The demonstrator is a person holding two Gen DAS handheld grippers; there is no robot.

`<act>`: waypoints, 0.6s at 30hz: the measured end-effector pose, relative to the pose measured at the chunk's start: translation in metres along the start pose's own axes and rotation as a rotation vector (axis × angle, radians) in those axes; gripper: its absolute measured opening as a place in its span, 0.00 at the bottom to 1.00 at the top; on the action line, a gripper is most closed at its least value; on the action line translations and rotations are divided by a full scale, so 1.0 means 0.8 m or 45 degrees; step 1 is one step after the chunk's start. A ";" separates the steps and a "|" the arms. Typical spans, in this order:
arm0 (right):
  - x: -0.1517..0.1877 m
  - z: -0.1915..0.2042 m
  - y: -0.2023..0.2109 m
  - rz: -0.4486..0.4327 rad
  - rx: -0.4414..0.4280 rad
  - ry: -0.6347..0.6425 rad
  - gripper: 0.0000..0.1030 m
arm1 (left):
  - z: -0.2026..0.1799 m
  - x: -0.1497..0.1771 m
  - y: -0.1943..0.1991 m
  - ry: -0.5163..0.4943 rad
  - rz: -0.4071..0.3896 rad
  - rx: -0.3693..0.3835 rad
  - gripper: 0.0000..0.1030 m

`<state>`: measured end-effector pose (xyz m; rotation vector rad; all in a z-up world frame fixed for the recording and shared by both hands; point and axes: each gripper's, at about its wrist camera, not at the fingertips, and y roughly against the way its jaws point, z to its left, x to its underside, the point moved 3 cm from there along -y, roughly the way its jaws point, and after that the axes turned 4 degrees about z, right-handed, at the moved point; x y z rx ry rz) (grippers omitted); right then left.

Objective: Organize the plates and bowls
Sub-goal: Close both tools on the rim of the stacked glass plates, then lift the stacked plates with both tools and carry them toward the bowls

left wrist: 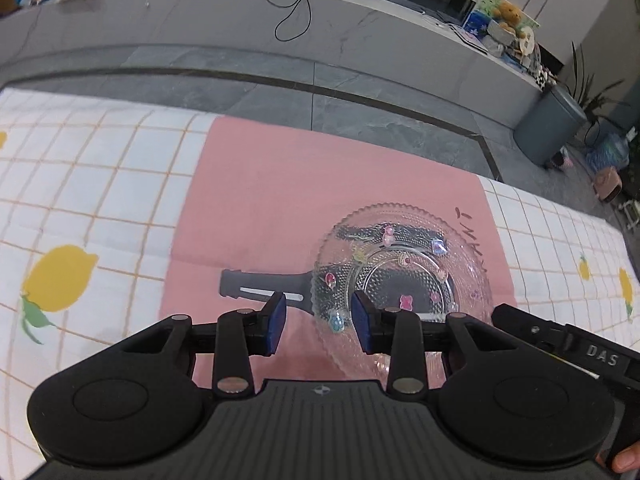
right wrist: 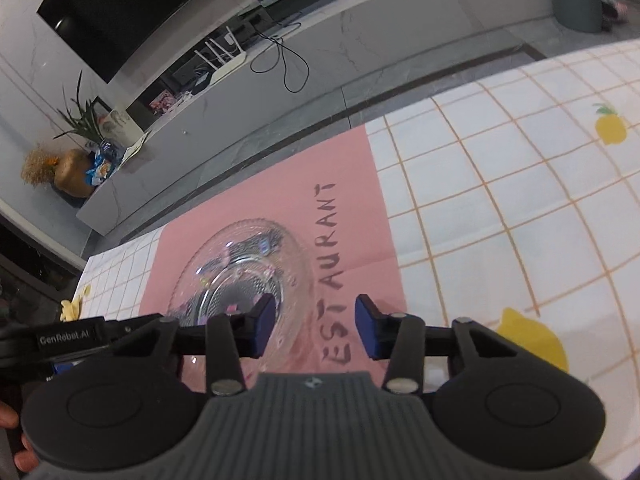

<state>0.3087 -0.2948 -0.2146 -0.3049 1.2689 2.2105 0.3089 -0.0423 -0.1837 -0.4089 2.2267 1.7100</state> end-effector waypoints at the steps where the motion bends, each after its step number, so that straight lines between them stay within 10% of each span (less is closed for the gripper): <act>1: -0.002 -0.001 -0.004 0.004 0.001 -0.001 0.38 | 0.000 0.000 -0.002 0.004 -0.003 0.010 0.39; 18: 0.003 0.003 -0.020 0.056 -0.070 -0.147 0.06 | 0.000 0.005 -0.002 0.064 -0.016 -0.004 0.11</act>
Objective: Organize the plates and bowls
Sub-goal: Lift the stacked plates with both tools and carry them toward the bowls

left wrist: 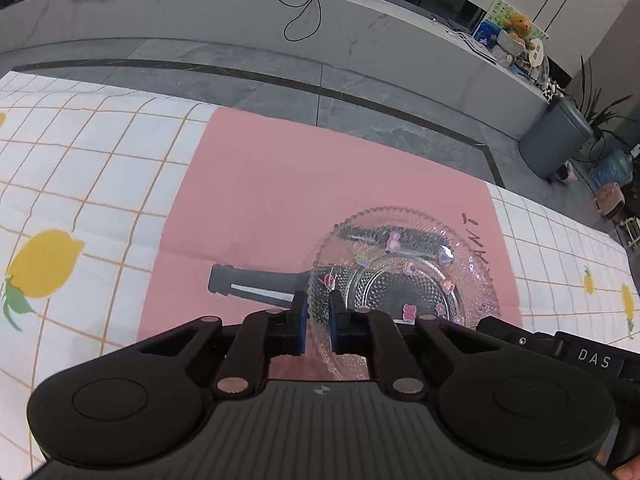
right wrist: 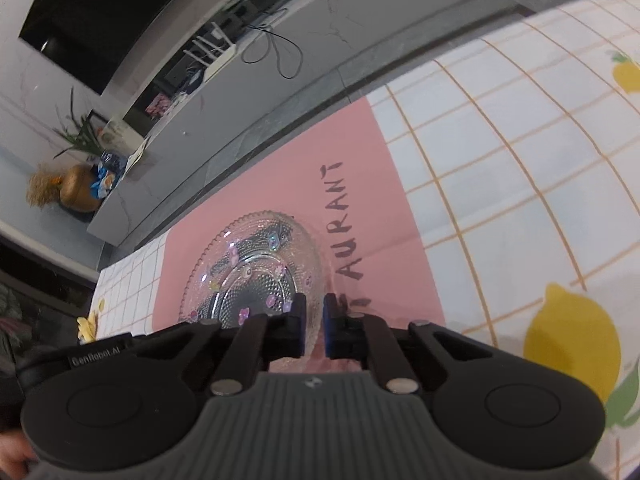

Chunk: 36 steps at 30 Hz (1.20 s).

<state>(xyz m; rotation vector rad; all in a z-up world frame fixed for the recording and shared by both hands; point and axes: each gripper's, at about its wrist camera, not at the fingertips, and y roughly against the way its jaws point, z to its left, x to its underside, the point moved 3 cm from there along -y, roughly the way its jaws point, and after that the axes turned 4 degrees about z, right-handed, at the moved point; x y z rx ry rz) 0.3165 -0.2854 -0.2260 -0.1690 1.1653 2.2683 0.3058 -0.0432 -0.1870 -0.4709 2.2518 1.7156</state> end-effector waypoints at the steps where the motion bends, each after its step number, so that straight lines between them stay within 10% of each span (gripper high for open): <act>1: 0.001 0.001 0.004 -0.004 -0.005 0.000 0.06 | -0.001 -0.001 0.002 0.013 0.008 0.006 0.11; 24: 0.057 0.040 0.208 -0.170 -0.158 0.044 0.06 | -0.065 0.051 0.172 -0.099 -0.136 0.061 0.11; 36: 0.125 0.042 0.311 -0.255 -0.257 0.094 0.06 | -0.099 0.140 0.269 -0.132 -0.317 0.047 0.10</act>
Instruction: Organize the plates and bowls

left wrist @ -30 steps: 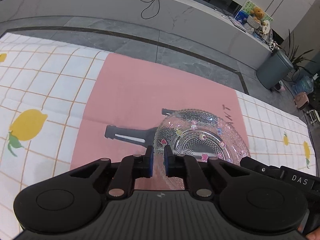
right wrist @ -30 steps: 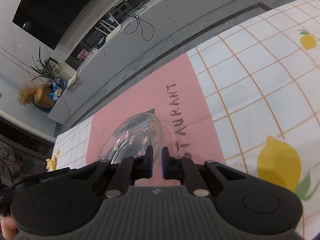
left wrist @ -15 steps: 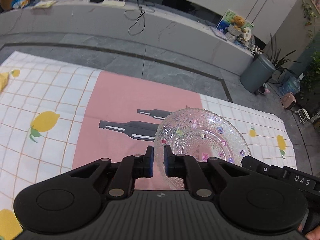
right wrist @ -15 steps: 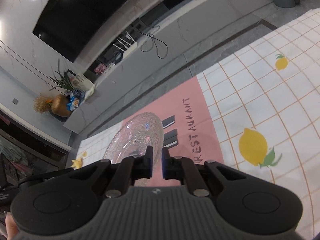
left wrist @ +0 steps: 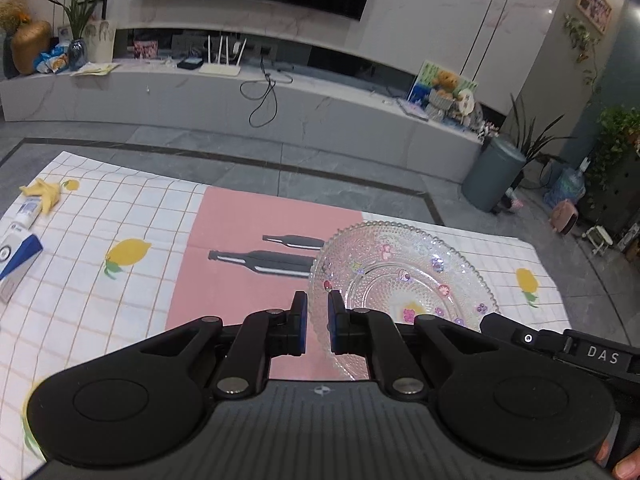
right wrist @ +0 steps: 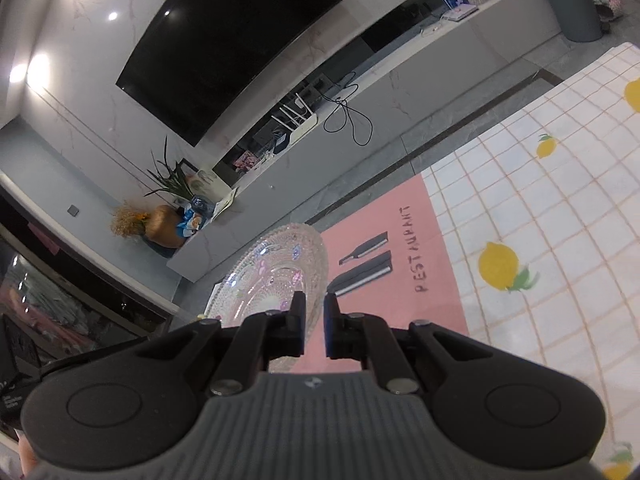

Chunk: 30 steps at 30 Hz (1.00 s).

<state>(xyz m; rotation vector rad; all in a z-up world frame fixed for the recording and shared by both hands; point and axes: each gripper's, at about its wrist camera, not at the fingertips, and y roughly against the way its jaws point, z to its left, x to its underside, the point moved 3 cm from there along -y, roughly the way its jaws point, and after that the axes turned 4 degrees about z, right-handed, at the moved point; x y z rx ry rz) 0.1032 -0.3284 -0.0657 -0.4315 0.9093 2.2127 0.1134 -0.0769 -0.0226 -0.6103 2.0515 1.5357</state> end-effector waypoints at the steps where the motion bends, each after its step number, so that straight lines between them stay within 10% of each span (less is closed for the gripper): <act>1: 0.006 0.000 0.009 -0.006 -0.003 0.013 0.06 | -0.004 0.010 0.007 0.001 -0.012 0.003 0.10; 14: 0.114 -0.071 0.098 -0.086 0.045 -0.048 0.06 | -0.032 0.152 0.023 0.069 -0.063 0.107 0.10; 30: 0.181 -0.133 0.098 -0.114 0.130 -0.187 0.06 | -0.024 0.226 -0.028 0.130 0.017 0.126 0.11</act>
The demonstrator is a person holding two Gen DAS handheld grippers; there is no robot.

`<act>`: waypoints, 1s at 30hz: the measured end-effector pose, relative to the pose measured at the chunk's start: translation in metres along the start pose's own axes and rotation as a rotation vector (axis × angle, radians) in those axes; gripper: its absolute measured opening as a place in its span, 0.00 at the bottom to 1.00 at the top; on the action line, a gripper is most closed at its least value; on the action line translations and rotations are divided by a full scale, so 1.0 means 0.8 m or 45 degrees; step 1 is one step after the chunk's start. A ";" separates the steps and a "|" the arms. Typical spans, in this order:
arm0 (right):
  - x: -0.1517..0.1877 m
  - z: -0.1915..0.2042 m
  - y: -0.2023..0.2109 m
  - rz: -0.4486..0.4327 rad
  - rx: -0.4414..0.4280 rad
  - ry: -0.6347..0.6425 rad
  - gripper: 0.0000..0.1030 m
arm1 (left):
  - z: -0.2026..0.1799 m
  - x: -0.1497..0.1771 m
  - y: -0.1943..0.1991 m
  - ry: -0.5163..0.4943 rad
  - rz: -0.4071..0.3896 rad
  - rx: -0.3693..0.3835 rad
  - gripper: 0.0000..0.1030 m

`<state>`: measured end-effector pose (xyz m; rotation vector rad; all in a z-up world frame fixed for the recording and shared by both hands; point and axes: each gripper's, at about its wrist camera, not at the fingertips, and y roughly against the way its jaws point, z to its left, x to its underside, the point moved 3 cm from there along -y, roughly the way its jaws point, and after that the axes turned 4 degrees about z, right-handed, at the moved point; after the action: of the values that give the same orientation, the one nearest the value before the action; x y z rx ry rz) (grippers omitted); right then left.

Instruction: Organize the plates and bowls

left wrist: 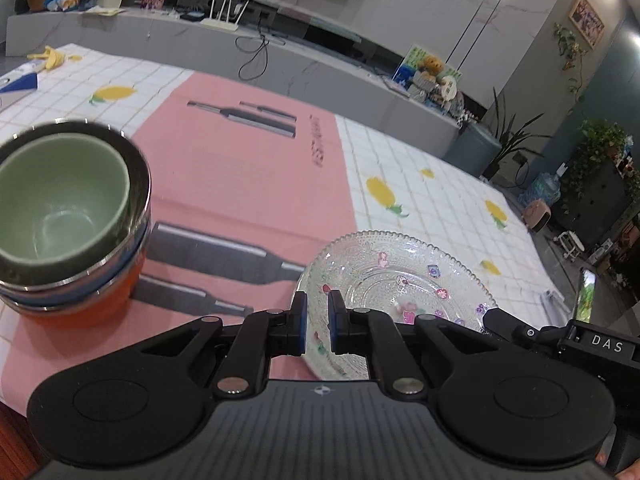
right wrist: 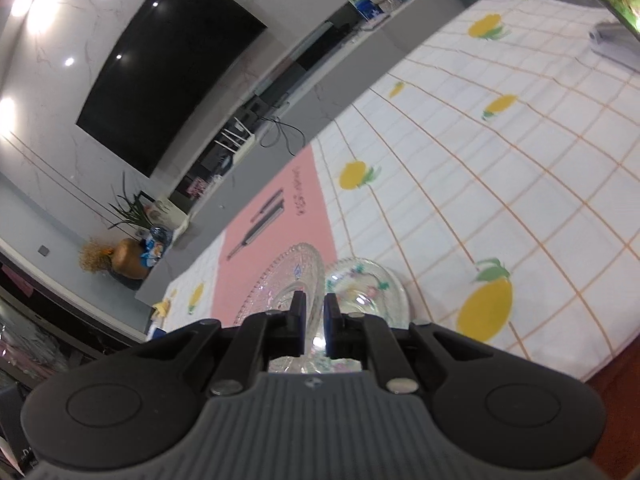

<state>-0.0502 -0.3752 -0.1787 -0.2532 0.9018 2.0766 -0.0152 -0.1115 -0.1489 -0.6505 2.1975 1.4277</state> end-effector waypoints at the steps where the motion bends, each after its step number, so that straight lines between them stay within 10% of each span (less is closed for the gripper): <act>1: 0.002 -0.003 -0.003 0.006 0.011 -0.002 0.06 | 0.000 0.003 -0.002 -0.001 0.007 -0.003 0.11; 30: 0.009 -0.016 -0.051 0.027 0.257 0.181 0.07 | -0.013 0.014 -0.043 -0.175 0.042 -0.108 0.09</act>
<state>-0.0251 -0.3636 -0.2119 -0.2869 1.1966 1.9878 -0.0047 -0.1354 -0.1763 -0.5299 2.0609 1.5418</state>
